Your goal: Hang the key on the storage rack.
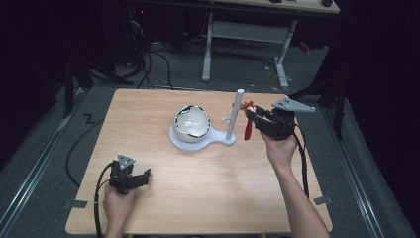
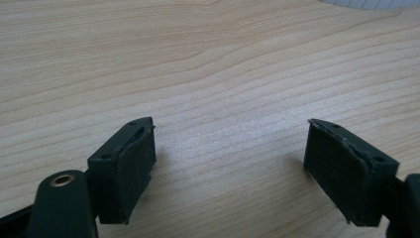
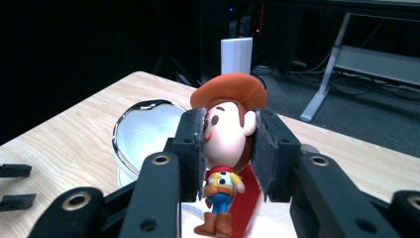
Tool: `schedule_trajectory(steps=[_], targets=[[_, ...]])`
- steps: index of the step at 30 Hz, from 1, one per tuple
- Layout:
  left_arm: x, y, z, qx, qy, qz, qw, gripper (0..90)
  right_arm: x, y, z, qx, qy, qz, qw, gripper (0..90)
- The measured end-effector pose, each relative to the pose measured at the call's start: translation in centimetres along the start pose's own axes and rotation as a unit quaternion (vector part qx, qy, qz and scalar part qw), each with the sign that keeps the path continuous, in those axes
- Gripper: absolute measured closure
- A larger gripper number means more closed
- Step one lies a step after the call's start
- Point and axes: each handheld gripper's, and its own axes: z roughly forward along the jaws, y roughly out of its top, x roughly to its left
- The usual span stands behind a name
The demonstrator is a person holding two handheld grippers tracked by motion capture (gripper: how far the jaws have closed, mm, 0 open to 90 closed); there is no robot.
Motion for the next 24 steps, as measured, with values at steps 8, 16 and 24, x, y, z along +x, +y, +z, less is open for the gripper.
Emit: schedule_trajectory(steps=[8, 16, 24], targets=[[0.0, 0.0, 0.0, 0.000, 0.000, 0.000, 1.0000, 20.5, -0.8, -0.3, 0.1, -0.001, 0.002, 0.021, 0.9998, 66.4], [0.0, 0.0, 0.0, 0.000, 0.000, 0.001, 1.0000, 20.5, -0.7, -0.3, -0.9, -0.017, 0.017, 0.023, 0.9995, 66.4], [0.0, 0.0, 0.0, 0.000, 0.000, 0.000, 1.0000, 20.5, -1.3, -0.6, -0.3, -0.010, 0.027, 0.037, 0.9989, 66.5]])
